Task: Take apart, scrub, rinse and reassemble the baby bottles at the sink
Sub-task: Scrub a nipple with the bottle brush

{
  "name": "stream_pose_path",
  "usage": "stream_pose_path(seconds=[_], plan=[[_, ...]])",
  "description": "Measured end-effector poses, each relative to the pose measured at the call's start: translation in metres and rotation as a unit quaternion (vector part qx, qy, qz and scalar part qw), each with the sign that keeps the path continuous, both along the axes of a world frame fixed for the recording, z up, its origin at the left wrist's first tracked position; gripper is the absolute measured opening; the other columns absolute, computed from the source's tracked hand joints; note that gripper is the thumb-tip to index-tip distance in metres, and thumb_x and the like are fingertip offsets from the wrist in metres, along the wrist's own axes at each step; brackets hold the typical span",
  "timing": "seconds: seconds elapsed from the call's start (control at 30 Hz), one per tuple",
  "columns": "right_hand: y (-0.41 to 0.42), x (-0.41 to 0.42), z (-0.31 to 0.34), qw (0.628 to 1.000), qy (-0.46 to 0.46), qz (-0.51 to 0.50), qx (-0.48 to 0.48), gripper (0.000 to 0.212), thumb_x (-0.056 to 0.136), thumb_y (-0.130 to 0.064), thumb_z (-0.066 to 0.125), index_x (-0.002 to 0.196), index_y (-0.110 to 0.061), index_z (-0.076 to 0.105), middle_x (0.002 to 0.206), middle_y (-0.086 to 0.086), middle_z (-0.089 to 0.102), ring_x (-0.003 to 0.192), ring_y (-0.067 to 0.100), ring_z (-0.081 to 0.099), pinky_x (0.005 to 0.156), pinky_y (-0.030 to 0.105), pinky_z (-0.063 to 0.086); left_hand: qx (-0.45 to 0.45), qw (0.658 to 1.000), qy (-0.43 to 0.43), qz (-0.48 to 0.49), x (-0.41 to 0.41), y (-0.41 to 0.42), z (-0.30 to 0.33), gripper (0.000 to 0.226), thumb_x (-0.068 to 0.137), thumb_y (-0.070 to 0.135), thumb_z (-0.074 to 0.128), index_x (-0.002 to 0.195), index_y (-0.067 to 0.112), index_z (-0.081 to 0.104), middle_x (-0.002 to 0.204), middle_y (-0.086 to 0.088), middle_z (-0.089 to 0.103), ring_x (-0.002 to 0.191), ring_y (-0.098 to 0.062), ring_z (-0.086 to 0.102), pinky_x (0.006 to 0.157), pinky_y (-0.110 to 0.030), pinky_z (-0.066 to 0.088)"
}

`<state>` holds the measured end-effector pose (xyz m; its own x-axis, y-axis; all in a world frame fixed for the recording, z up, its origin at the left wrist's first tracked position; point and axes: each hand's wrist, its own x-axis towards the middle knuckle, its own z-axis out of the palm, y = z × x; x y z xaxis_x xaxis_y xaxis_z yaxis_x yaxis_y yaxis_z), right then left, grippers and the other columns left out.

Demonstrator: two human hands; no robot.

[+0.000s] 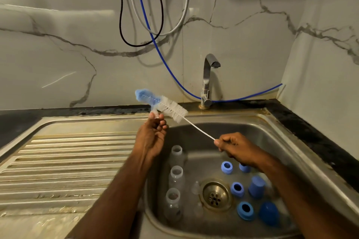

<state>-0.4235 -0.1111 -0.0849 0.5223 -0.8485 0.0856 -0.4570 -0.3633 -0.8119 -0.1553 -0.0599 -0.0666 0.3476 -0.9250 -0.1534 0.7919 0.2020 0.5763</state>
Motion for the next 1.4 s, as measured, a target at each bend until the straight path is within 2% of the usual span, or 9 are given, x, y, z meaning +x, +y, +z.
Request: stream_pose_path(seconds=[0.27,0.5,0.73,0.83,0.93,1.0,1.1,1.27,1.4], plan=[[0.020,0.031,0.005,0.998,-0.055,0.010,0.005,0.033,0.102,-0.033,0.055,0.079,-0.011,0.065,0.050,-0.009,0.045,0.049,0.006,0.038,0.050,0.020,0.035,0.048,0.989,-0.129,-0.051,-0.031,-0.001,-0.007,0.032,0.104,0.031,0.051,0.115,0.003,0.064,0.083,-0.005,0.067,0.066,-0.009,0.059,0.064,-0.021,0.053],[0.011,-0.008,0.009,0.996,0.034,0.024,0.077,0.038,0.098,-0.047,0.056,0.075,-0.018,0.066,0.056,-0.002,0.044,0.049,0.010,0.038,0.044,0.024,0.030,0.035,0.998,-0.007,0.043,0.004,0.003,-0.004,0.024,0.102,0.022,0.057,0.113,0.003,0.065,0.096,-0.011,0.068,0.082,-0.014,0.065,0.065,-0.020,0.059],[0.011,0.017,0.007,0.999,-0.008,-0.030,-0.009,0.035,0.100,-0.040,0.056,0.077,-0.015,0.066,0.052,-0.008,0.047,0.050,0.005,0.041,0.045,0.017,0.034,0.002,0.982,-0.180,-0.052,-0.034,0.005,-0.007,0.018,0.102,0.008,0.053,0.115,-0.001,0.061,0.095,-0.015,0.073,0.080,-0.019,0.069,0.078,-0.030,0.060],[0.003,0.001,0.012,0.997,-0.047,-0.057,0.020,0.035,0.100,-0.038,0.056,0.078,-0.014,0.066,0.052,-0.005,0.042,0.048,0.009,0.036,0.045,0.023,0.031,0.006,0.967,-0.247,-0.064,-0.029,0.004,-0.017,0.031,0.097,-0.006,0.054,0.124,0.008,0.058,0.095,-0.015,0.076,0.090,-0.029,0.072,0.090,-0.043,0.058],[-0.003,-0.020,0.020,0.994,-0.054,-0.090,0.042,0.036,0.102,-0.032,0.054,0.084,-0.002,0.065,0.056,0.003,0.036,0.044,0.007,0.030,0.039,0.016,0.026,0.004,0.905,-0.421,-0.063,-0.031,0.005,-0.026,0.021,0.096,0.009,0.065,0.117,0.014,0.067,0.100,-0.010,0.076,0.102,-0.031,0.072,0.097,-0.051,0.056],[-0.007,-0.029,0.021,0.993,-0.031,-0.101,0.044,0.039,0.102,-0.033,0.055,0.087,0.002,0.065,0.059,0.005,0.036,0.042,0.005,0.030,0.037,0.014,0.026,-0.016,0.851,-0.521,-0.059,-0.040,0.007,-0.028,0.015,0.094,0.021,0.071,0.107,0.014,0.074,0.098,-0.006,0.076,0.098,-0.023,0.072,0.091,-0.040,0.059],[-0.012,-0.042,0.020,0.992,0.001,-0.107,0.068,0.039,0.101,-0.038,0.056,0.085,-0.004,0.066,0.058,0.004,0.036,0.042,0.007,0.031,0.037,0.016,0.026,-0.012,0.785,-0.617,-0.050,-0.059,-0.005,-0.036,0.017,0.087,0.013,0.078,0.103,0.018,0.077,0.097,0.003,0.076,0.092,-0.012,0.071,0.086,-0.025,0.057],[-0.017,-0.059,0.015,0.989,0.032,-0.105,0.099,0.037,0.100,-0.039,0.057,0.083,-0.007,0.066,0.056,0.001,0.038,0.037,0.005,0.029,0.037,0.016,0.026,0.032,0.629,-0.773,-0.075,-0.082,-0.044,-0.059,0.014,0.086,0.013,0.075,0.099,0.019,0.075,0.096,0.006,0.072,0.092,-0.011,0.069,0.082,-0.024,0.053],[-0.023,-0.061,0.010,0.988,0.022,-0.109,0.112,0.036,0.101,-0.039,0.057,0.080,-0.011,0.064,0.056,0.002,0.038,0.034,0.004,0.027,0.035,0.015,0.023,0.087,0.494,-0.850,-0.160,-0.093,-0.071,-0.074,0.025,0.090,0.016,0.072,0.114,0.022,0.071,0.112,0.001,0.071,0.104,-0.015,0.065,0.092,-0.032,0.053]])
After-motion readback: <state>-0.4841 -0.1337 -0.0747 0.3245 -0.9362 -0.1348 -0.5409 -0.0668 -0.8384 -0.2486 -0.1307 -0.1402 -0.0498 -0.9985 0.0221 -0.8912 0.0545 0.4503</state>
